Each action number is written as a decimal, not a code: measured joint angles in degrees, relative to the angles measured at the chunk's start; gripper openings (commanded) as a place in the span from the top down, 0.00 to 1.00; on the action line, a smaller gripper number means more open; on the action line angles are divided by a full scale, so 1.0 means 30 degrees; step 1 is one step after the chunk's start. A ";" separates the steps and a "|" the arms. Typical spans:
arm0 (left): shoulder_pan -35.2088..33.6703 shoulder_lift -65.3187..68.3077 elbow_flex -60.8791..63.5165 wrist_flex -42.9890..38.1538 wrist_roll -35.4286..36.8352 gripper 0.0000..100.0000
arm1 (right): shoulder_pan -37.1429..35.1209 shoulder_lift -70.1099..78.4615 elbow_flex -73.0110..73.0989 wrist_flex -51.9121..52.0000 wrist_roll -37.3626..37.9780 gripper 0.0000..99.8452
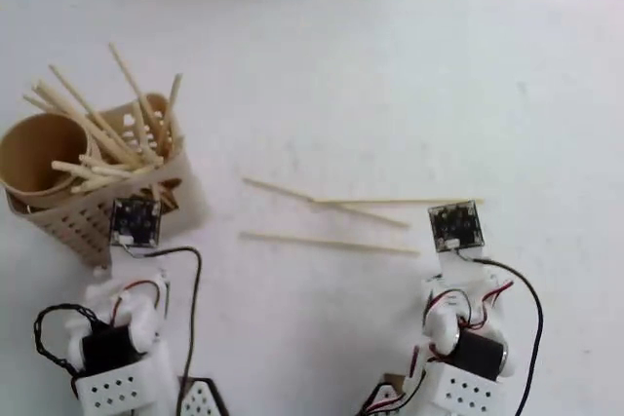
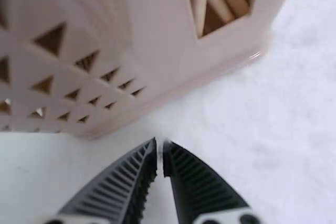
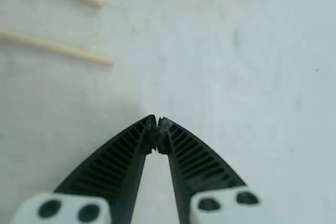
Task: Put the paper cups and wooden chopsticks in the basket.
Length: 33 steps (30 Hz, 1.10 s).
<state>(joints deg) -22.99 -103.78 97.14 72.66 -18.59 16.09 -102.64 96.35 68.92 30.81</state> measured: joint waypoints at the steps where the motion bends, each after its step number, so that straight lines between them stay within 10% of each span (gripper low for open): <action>1: 0.0000 0.0000 0.0000 0.0000 0.0000 0.95 | 0.0000 0.0000 0.0000 -0.0322 0.0234 0.98; 16: 0.0000 0.0000 0.0000 0.0000 0.0000 0.95 | -0.1788 0.2081 -0.9084 0.1582 0.3516 0.98; 33: 0.0000 0.0000 0.0000 0.0000 0.0000 0.95 | -1.0256 2.8161 -2.1919 0.0938 0.8850 0.84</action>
<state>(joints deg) -22.99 -103.78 97.14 72.66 -18.59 -14.68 -18.15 30.59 71.74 57.36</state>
